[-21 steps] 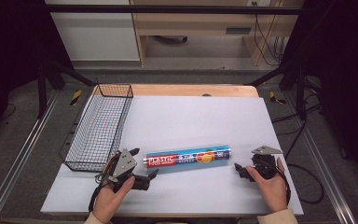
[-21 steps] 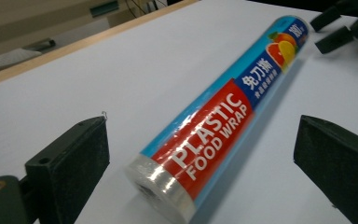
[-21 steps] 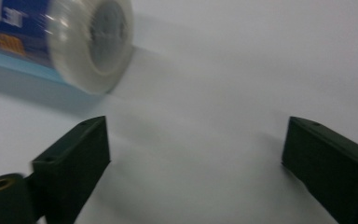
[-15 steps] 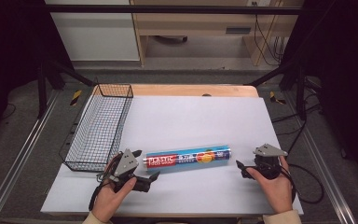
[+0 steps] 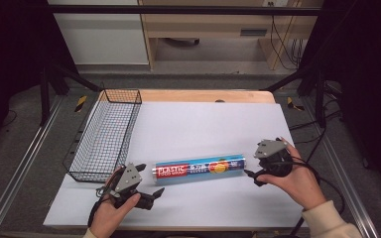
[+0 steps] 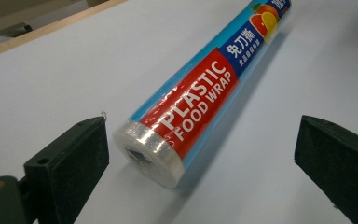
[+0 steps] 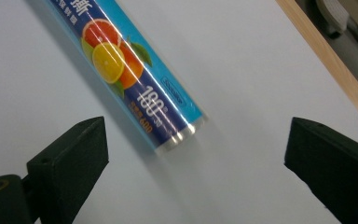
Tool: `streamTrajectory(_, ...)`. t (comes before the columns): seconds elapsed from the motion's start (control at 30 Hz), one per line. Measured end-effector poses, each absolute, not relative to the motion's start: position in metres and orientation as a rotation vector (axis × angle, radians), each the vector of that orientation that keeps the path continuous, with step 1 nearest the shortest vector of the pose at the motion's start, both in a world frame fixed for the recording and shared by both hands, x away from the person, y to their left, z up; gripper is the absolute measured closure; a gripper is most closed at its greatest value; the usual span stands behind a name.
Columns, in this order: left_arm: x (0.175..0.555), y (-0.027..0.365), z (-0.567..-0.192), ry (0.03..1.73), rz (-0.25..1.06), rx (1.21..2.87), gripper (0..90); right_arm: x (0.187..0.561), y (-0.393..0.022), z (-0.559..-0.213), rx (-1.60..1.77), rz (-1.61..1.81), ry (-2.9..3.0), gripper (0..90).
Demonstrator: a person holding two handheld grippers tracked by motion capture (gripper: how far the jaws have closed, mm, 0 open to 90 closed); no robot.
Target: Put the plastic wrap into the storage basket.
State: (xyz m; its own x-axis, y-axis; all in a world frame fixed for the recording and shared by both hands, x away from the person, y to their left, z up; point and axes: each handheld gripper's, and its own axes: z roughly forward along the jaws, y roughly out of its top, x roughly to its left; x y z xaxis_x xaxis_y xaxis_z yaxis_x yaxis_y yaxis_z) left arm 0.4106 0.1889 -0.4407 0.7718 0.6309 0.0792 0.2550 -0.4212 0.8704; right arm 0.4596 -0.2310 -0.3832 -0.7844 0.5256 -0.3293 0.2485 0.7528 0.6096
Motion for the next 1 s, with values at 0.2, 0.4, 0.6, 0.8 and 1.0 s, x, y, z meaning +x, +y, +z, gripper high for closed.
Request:
streamTrajectory(0.2,0.413,0.191,-0.441,0.662,0.493,2.007,2.9,0.484,-0.208,-0.389,0.441,0.692,2.546,8.2)
streamTrajectory(0.4,0.416,0.192,-0.441,0.665,0.503,2.011,2.9,0.504,-0.182,-0.393,0.350,0.620,2.629,10.0)
streamTrajectory(0.6,0.417,0.193,-0.441,0.669,0.501,2.013,3.0,0.514,-0.167,-0.401,0.247,0.613,2.715,10.5)
streamTrajectory(0.8,0.417,0.192,-0.442,0.662,0.492,2.017,2.9,0.520,-0.153,-0.411,0.173,0.638,2.781,8.1)
streamTrajectory(1.0,0.418,0.191,-0.442,0.659,0.490,2.026,2.9,0.524,-0.150,-0.415,0.150,0.656,2.794,8.5)
